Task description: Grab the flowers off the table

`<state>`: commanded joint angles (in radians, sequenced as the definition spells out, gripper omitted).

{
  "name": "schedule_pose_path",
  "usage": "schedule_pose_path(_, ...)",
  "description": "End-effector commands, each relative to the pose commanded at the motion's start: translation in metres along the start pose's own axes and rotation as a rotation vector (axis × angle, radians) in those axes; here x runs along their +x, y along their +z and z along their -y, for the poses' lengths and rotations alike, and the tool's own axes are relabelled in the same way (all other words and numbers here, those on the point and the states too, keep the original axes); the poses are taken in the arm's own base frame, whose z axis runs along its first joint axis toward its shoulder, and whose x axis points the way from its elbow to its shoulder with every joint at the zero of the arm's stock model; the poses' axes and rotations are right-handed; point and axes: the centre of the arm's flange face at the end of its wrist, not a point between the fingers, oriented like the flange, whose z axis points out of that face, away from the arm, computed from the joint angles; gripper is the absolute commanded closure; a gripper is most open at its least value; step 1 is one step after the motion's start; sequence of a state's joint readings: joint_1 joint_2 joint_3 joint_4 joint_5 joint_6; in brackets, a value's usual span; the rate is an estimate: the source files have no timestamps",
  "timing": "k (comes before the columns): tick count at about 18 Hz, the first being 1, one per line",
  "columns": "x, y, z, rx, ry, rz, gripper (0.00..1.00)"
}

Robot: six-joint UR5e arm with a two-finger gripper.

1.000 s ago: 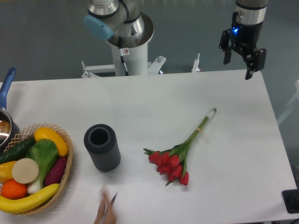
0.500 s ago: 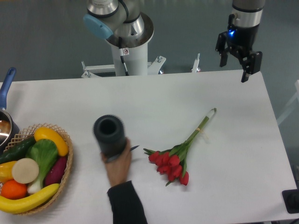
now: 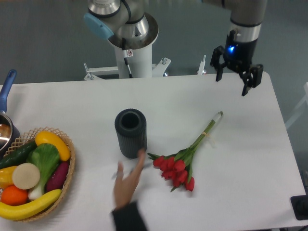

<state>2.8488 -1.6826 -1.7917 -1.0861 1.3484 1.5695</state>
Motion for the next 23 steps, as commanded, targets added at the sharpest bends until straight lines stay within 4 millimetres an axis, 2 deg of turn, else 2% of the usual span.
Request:
schedule_pose_path(5, -0.009, 0.057, 0.03, 0.004, -0.082, 0.004, 0.0)
schedule_pose_path(9, -0.014, 0.095, 0.034, -0.002, -0.084, -0.039, 0.0)
schedule_pose_path(10, -0.014, 0.11, 0.037, -0.004, -0.079, -0.057, 0.0)
schedule_pose_path(14, -0.007, 0.132, 0.04, -0.009, -0.07, -0.091, 0.0)
schedule_pose_path(16, -0.001, 0.154, 0.043, -0.028, -0.059, -0.115, 0.0)
schedule_pose_path(19, -0.001, 0.162, 0.05, -0.05, -0.045, -0.112, 0.0)
schedule_pose_path(23, -0.004, 0.181, 0.049, -0.053, -0.048, -0.118, 0.0)
